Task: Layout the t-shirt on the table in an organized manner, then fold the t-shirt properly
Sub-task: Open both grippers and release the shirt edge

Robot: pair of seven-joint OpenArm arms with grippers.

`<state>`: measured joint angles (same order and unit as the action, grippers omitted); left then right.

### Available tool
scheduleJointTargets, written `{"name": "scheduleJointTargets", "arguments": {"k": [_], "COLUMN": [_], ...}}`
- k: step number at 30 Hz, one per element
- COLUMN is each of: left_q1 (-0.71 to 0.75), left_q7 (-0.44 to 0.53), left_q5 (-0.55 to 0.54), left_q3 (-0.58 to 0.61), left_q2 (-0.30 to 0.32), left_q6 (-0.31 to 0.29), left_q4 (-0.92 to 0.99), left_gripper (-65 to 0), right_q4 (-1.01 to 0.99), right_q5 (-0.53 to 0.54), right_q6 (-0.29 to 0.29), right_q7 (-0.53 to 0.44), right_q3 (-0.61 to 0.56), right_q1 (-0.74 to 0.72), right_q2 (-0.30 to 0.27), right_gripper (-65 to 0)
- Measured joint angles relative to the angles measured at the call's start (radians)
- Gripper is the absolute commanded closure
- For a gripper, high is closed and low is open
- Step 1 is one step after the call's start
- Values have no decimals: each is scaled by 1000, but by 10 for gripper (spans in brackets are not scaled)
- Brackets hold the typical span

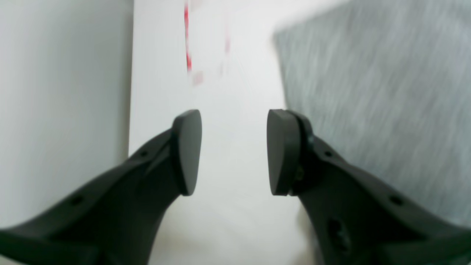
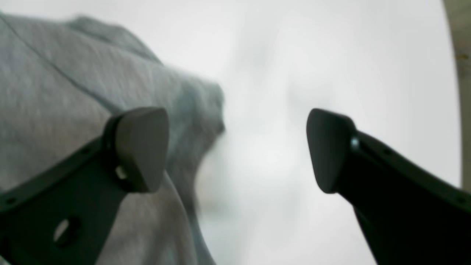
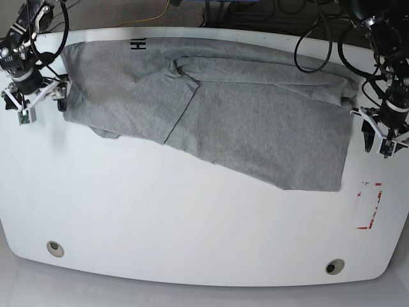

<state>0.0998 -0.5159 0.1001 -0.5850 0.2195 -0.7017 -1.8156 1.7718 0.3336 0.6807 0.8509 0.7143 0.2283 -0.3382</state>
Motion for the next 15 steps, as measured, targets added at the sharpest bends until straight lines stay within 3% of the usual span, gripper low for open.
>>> {"name": "scheduleJointTargets", "arguments": {"k": [7,15], "left_q1": [-42,-41], "left_q7": [-1,-8], "left_q5": [-4,5], "left_q3": [66,108], "left_q2": [-57,-55], "left_q6": [-6,-6], "left_q4": [11,12], "left_gripper": [-267,-267], "right_q4": [-182,-332], "right_q5": [0,-4], "right_q6": [-2,-3], "right_q7": [-2,-2], "right_q3": [-142,-268], "right_q1": [-199,-348], "right_q2": [-43,-60], "right_gripper": [-561,-561]}}
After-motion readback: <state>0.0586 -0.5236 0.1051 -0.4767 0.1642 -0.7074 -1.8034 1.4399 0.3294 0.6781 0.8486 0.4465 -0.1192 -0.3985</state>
